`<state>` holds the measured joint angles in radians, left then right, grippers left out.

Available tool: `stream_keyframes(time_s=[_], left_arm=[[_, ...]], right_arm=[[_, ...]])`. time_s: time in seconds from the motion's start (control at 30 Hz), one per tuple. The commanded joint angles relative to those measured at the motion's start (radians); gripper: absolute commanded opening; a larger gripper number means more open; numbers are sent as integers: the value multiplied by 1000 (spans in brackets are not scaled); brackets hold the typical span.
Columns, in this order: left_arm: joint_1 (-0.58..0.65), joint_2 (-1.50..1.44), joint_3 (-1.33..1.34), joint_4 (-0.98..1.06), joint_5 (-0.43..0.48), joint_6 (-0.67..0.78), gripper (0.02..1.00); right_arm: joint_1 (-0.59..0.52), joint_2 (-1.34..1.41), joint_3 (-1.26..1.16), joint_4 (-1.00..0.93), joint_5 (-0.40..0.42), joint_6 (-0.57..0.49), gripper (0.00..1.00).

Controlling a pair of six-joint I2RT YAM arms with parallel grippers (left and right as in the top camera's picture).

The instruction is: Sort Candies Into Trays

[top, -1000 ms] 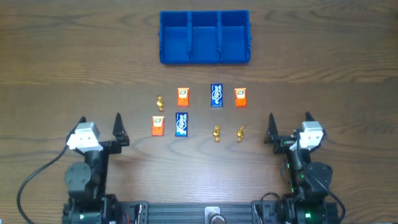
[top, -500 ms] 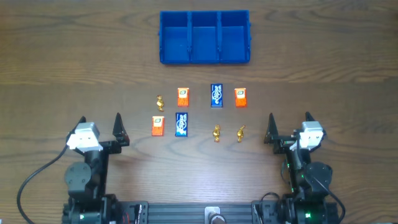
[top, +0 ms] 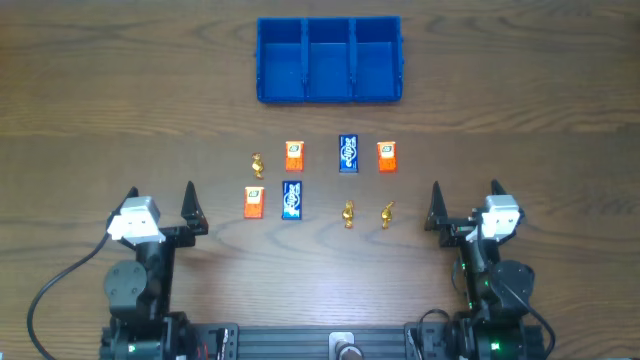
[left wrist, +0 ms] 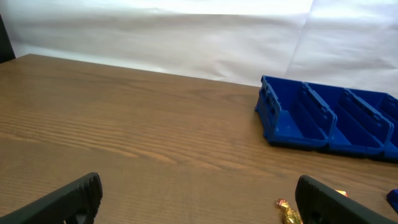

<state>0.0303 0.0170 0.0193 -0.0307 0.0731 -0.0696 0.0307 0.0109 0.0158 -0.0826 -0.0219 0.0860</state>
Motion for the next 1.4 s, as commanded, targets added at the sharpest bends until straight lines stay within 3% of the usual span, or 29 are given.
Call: stream_keyframes(time_s=[0.03, 0.4, 0.63, 0.8, 0.93, 1.07, 1.2, 1.23, 1.4], left_arm=[[2, -4, -14, -42, 13, 14, 998], [2, -4, -14, -41, -20, 9, 998], [-6, 32, 105, -92, 173, -42, 1000], [-8, 349, 390, -247, 417, -69, 1000], [-15, 684, 581, -431, 463, -69, 1000], [-84, 956, 705, -570, 414, -69, 1000], [-233, 1181, 757, -607, 239, -154, 1000], [-310, 1270, 766, -599, 153, -224, 998], [-403, 1424, 769, -583, 23, -362, 1000]], right_arm=[[8, -8, -8, 0, 13, -13, 998], [8, -8, -8, 0, 13, -13, 998], [8, -8, -8, 0, 13, -12, 998], [8, -8, -8, 0, 13, -13, 998], [8, -8, -8, 0, 13, -13, 998], [8, -8, -8, 0, 13, -13, 998], [8, -8, -8, 0, 13, -13, 998], [8, -8, -8, 0, 13, -13, 998], [8, -8, -8, 0, 13, -13, 998]])
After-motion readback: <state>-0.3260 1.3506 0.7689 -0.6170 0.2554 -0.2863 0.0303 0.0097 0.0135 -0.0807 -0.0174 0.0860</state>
